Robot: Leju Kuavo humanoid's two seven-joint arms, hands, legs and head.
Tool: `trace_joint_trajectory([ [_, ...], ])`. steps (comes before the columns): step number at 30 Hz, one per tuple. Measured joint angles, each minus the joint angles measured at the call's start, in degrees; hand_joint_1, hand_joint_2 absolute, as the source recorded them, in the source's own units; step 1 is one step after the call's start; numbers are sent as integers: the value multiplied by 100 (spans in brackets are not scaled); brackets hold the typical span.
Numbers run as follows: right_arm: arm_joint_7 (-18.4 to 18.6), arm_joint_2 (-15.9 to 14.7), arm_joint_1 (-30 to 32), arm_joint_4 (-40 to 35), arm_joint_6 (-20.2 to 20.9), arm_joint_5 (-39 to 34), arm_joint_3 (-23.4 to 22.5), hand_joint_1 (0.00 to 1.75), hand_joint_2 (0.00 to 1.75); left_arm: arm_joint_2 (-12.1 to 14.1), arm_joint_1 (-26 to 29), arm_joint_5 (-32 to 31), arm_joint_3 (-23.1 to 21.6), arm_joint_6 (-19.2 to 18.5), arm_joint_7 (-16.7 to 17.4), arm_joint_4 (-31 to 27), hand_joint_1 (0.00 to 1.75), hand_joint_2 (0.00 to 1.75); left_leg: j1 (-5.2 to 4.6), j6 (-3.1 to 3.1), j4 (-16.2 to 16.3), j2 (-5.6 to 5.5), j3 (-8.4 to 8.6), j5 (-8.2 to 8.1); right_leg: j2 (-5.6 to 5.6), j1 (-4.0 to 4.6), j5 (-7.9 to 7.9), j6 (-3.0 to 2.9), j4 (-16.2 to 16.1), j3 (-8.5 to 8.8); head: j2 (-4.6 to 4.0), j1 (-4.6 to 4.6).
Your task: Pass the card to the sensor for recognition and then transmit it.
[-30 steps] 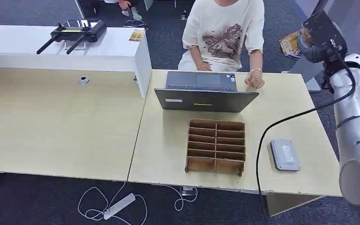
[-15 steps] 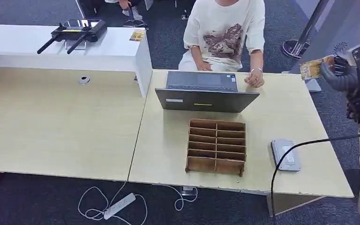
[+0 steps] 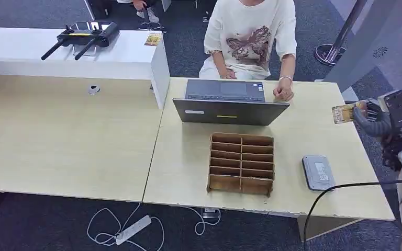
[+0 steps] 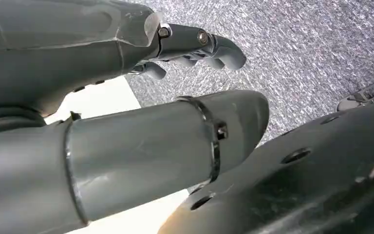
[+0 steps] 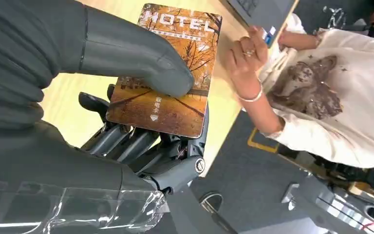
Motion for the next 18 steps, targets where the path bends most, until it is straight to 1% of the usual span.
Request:
trace_joint_trajectory([
  [4,101,0,156,-11,-70,9,87,175,175,0,-2,0,-13,-2,0,0,0,0,0,0,0,1,0,0,0,0,0,0,0,0,0,0],
  [10,118,0,387,-11,-79,-9,188,175,175,0,-9,0,-35,-17,0,0,0,0,-1,0,0,0,-2,0,0,0,0,1,-1,0,0,0],
  [15,111,-53,558,-11,116,-116,249,175,175,0,-12,20,-87,-22,0,0,0,0,-1,3,0,0,-3,-2,-1,0,-1,1,-2,0,0,0],
  [18,98,-100,631,-4,142,-162,284,175,175,4,-12,35,-118,-35,0,0,0,0,-1,3,0,0,-3,-2,-1,0,-1,1,-1,-1,0,0],
])
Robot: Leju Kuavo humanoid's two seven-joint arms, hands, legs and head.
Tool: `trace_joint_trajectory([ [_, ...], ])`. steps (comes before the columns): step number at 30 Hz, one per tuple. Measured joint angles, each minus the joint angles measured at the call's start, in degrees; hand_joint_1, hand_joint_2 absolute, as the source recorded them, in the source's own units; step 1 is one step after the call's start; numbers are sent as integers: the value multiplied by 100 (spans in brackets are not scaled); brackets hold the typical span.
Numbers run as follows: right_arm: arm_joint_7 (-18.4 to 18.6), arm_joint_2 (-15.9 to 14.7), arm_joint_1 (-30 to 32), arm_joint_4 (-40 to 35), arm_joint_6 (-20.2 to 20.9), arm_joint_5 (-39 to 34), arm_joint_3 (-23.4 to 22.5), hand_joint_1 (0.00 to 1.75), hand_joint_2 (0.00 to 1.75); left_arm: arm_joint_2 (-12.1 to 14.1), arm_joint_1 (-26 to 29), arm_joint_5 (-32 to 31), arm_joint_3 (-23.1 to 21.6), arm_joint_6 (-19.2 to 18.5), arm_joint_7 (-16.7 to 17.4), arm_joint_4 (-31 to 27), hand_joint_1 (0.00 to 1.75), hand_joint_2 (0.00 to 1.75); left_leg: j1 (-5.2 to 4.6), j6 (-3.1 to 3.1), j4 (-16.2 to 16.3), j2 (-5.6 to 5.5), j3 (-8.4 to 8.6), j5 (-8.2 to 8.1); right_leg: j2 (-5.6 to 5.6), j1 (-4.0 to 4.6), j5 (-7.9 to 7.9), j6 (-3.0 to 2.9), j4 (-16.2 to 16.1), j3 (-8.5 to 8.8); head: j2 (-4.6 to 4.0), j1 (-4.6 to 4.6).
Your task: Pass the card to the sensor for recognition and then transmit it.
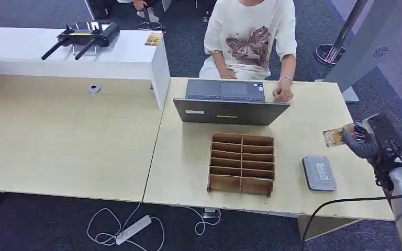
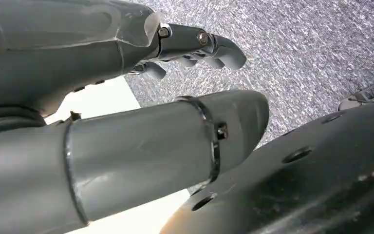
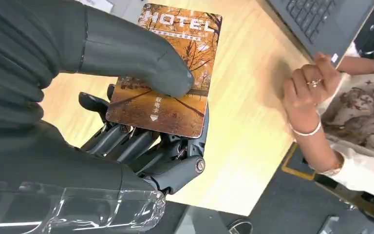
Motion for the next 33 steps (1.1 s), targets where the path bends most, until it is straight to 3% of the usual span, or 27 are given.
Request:
trace_joint_trajectory([
  [13,-18,-288,460,9,169,-142,55,175,175,4,-1,22,-22,17,-13,0,0,0,0,1,0,-1,-2,-1,-1,0,0,0,-1,0,0,2],
  [33,125,-251,745,2,175,-66,398,175,175,4,-26,26,-155,-31,-48,0,0,0,0,2,0,-1,-6,-2,-2,0,-1,1,0,0,0,0],
])
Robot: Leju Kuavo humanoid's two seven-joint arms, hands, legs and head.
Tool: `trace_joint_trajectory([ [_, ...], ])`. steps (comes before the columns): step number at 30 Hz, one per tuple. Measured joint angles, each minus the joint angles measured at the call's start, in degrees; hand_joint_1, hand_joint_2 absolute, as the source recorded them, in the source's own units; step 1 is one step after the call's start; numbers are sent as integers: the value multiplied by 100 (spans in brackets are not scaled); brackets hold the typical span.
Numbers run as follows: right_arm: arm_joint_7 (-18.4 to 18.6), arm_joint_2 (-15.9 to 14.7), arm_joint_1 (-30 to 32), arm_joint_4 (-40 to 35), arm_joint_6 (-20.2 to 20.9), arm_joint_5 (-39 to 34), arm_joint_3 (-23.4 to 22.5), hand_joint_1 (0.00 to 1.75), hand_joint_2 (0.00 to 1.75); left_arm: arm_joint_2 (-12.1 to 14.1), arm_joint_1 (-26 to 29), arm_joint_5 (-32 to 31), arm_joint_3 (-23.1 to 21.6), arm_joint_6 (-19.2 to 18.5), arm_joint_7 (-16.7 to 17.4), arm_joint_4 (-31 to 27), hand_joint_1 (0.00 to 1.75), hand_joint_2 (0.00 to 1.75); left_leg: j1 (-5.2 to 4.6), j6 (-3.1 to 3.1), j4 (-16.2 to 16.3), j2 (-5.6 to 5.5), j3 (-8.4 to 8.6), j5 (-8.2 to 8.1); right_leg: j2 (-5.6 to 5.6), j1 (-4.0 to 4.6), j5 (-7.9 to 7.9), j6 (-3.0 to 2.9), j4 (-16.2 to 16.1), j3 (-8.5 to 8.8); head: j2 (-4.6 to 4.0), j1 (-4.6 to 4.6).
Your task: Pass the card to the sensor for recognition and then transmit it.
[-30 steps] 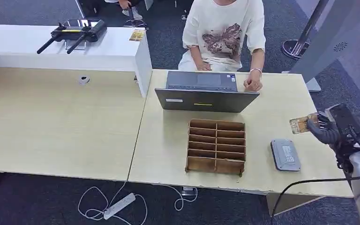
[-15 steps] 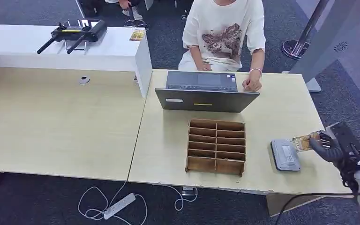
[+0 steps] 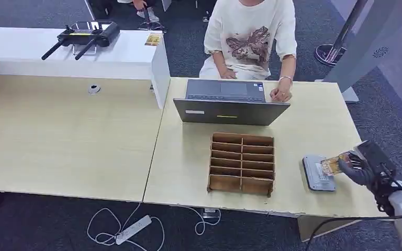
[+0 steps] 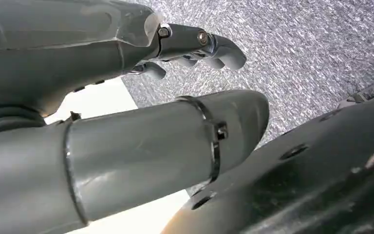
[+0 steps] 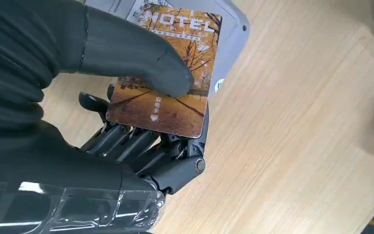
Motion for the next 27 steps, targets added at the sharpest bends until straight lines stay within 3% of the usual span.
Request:
trace_joint_trajectory([
  [19,131,166,-20,175,-46,179,282,175,175,0,-13,74,-44,-37,39,0,0,0,0,0,0,0,0,0,0,0,-1,1,0,0,0,0],
  [23,293,214,-16,221,-177,267,286,175,175,0,-13,74,-63,-33,39,0,0,0,0,0,0,0,1,0,0,0,-1,2,0,0,0,0],
  [27,591,258,-17,271,-639,630,343,175,175,0,-15,48,-105,-28,48,0,0,0,1,0,0,1,2,0,1,0,-1,2,0,1,0,2],
])
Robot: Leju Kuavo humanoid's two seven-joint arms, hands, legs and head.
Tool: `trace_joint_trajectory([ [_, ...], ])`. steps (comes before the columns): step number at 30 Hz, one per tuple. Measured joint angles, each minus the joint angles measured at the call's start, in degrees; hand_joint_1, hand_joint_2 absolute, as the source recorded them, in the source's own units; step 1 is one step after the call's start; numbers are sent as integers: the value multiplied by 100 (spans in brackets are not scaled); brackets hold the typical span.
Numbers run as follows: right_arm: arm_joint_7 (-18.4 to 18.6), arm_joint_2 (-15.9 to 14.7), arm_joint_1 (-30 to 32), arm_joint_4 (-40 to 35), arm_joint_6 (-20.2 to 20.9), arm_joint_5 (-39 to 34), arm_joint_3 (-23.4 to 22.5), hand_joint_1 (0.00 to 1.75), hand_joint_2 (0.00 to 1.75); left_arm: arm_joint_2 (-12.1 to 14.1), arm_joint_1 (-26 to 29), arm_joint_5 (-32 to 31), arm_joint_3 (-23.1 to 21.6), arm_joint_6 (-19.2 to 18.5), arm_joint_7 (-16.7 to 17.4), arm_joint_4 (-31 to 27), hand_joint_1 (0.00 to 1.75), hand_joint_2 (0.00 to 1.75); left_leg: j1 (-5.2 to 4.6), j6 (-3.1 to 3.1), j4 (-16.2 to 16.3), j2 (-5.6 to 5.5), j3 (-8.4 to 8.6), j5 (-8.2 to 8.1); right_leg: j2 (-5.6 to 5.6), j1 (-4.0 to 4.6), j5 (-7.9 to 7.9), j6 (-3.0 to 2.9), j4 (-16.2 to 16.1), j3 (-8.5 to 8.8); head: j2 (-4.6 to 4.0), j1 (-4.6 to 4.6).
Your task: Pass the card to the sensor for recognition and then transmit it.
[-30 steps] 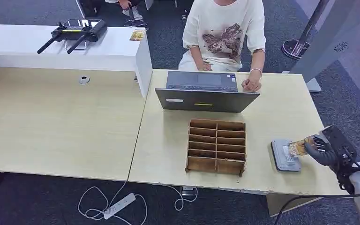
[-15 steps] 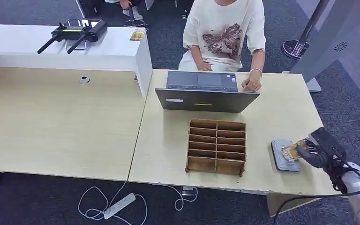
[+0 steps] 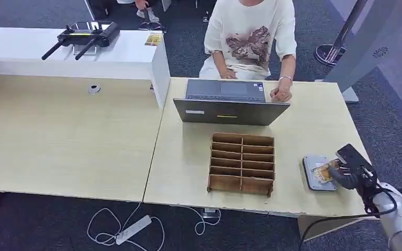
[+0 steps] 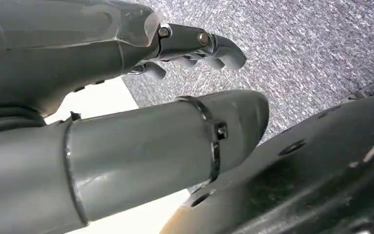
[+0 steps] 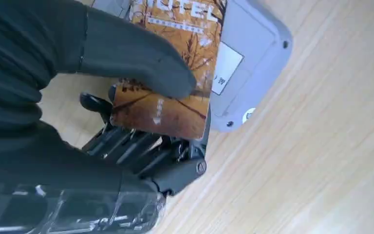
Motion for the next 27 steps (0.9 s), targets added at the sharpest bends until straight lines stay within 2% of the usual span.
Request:
trace_joint_trajectory([
  [6,240,83,-22,50,-340,296,70,175,175,0,-9,-77,-33,-11,26,0,0,0,0,0,0,3,4,0,2,1,0,0,0,2,0,-2],
  [17,319,160,-29,55,-476,447,68,175,175,0,-16,-101,-35,-28,59,0,0,0,1,0,0,11,22,0,10,1,1,0,-1,17,0,0],
  [21,277,177,-11,35,-450,430,59,175,175,0,-16,-136,-35,-31,59,0,0,0,1,0,0,12,23,0,11,1,1,1,-1,17,0,0],
  [27,-123,197,104,-68,-10,104,-110,175,175,0,-15,-171,-35,-37,59,0,0,0,1,0,0,10,20,0,10,1,2,1,-1,16,0,-2],
])
